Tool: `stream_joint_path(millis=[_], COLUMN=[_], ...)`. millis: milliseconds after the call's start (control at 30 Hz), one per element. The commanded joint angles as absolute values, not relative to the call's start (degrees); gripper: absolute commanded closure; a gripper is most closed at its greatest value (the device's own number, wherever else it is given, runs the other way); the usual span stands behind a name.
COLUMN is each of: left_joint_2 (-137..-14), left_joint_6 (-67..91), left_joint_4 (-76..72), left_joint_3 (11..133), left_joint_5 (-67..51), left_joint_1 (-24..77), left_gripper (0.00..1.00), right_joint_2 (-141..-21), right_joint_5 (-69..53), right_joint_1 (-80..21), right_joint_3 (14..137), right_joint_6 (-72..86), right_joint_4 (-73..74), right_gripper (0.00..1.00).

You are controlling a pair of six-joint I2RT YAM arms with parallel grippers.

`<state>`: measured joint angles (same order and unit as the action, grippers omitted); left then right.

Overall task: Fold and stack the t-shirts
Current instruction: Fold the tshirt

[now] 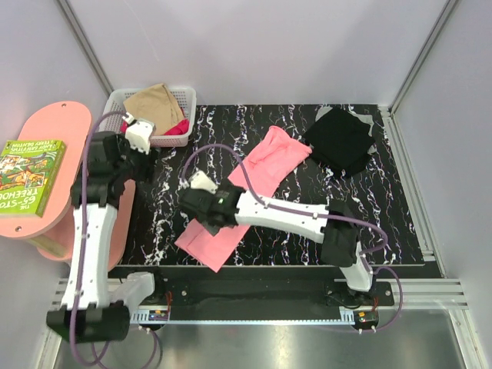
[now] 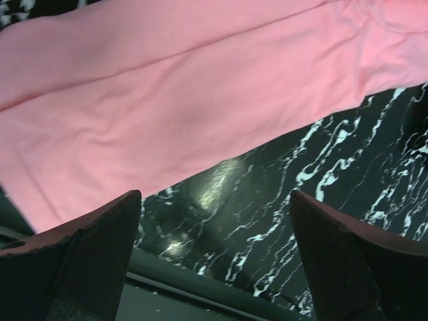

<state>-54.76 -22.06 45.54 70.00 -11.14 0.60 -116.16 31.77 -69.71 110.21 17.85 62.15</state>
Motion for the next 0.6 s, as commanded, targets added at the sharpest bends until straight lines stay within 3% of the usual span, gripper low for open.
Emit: stream_joint_path(millis=[0, 133, 233, 433, 567], left_joint_2=[-61.95, -69.06, -72.15, -77.69, -79.54], left_joint_6=[-16.97, -14.86, -13.45, -13.09, -13.88], left_joint_4=[44.47, 44.04, 43.68, 45.00, 45.97], left_joint_3=[70.40, 72.07, 73.56, 77.86, 78.75], left_joint_5=[-24.59, -27.85, -29.78, -31.46, -32.25], left_joint_1=[-8.33, -9.75, -10.90, -13.88, -15.11], left_gripper=[0.38, 0.39, 0.40, 0.40, 0.40], right_joint_2=[-116.98, -121.36, -132.24, -134.73, -138.69], right_joint_5=[38.85, 47.58, 51.67, 45.45, 44.03], right_joint_1=[-74.79, -81.90, -87.26, -88.95, -88.95], right_joint_3=[111.97, 114.94, 123.27, 120.50, 124.62], right_joint_6=[27.15, 25.41, 24.61, 19.34, 17.85], right_joint_4=[62.84, 64.06, 70.38, 58.39, 58.09], right_gripper=[0.00, 0.00, 0.00, 0.00, 0.00])
